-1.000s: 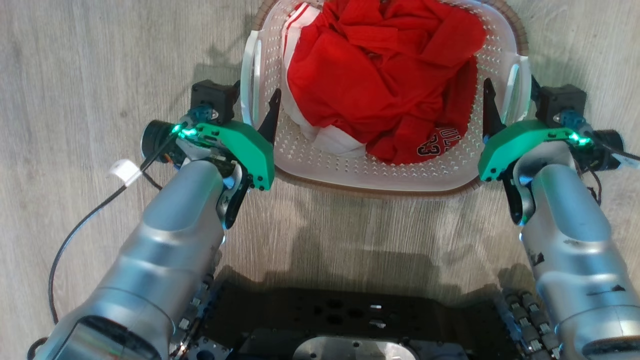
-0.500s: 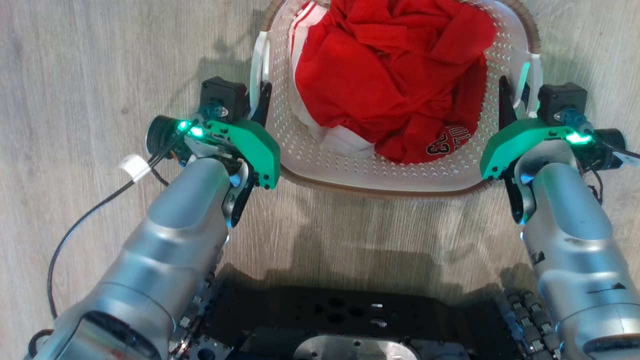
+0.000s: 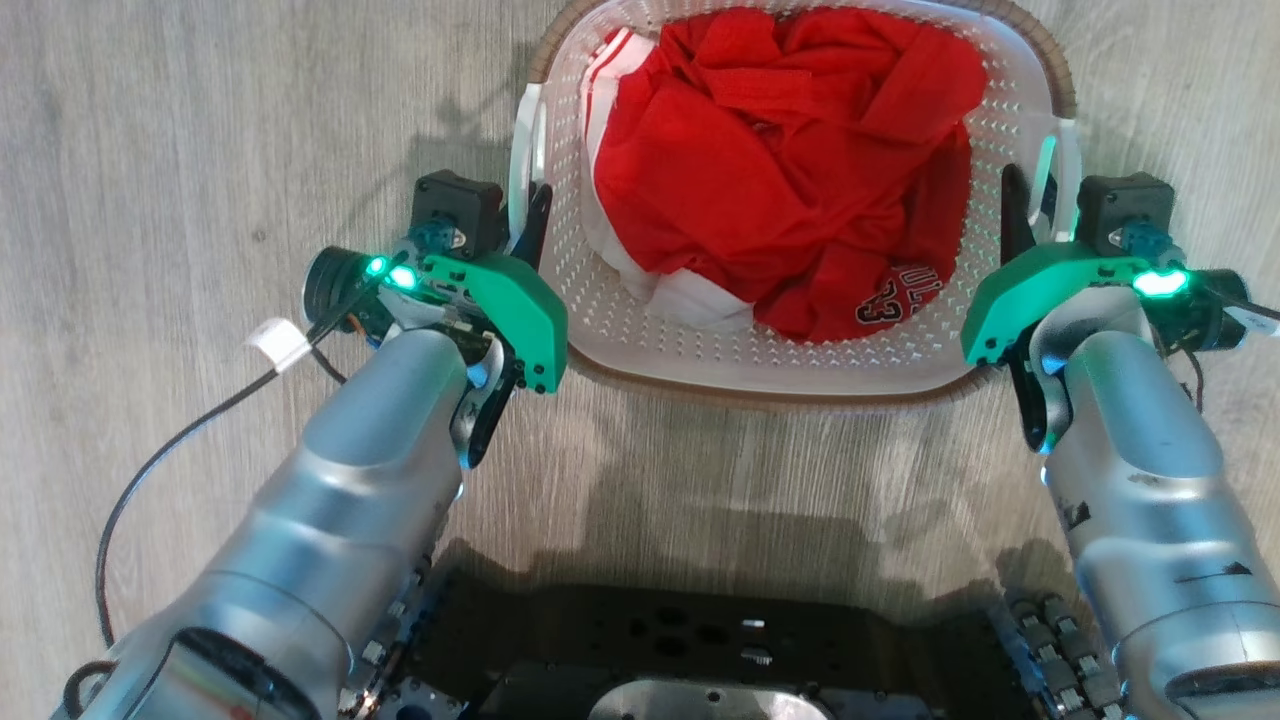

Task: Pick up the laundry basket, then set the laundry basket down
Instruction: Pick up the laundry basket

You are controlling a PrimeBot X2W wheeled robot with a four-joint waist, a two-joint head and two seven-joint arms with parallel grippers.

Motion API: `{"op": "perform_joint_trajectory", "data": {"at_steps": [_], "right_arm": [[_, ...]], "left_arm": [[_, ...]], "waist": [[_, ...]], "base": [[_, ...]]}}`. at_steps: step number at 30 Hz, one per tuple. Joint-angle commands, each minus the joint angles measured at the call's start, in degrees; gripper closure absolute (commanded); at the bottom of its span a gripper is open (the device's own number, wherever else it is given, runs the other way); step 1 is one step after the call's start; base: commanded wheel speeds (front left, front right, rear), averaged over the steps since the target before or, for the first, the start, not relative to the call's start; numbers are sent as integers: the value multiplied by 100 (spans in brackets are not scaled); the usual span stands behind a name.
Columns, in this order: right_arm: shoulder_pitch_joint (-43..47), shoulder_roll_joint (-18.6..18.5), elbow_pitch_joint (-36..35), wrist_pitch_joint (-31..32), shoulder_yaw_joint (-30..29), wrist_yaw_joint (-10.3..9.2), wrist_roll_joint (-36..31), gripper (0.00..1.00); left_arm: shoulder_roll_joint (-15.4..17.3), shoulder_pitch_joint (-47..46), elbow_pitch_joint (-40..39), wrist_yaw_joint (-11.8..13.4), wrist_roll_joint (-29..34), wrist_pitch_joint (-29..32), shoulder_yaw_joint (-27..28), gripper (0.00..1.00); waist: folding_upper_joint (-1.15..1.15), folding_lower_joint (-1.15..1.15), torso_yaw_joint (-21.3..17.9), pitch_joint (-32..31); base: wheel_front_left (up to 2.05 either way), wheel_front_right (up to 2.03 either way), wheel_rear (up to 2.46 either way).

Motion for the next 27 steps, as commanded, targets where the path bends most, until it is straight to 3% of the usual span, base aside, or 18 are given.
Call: {"op": "perform_joint_trajectory", "data": {"at_steps": [1,16,27], "right_arm": [[242,111,-12,-27,203,16,6,100],[235,111,759,-27,673,16,509,100],[360,111,1545,-15,1559,16,1338,100]], "left_arm": [[130,167,-112,-4,-6,-57,49,100],[130,564,337,-31,-197,-57,-48,100],[130,1016,776,-107,-525,-57,-309,100]], "waist": [[0,0,-7,-47],[0,0,-167,-1006],[0,0,-267,-1973]], "base": [[0,0,0],[0,0,0],[0,0,0]]}}
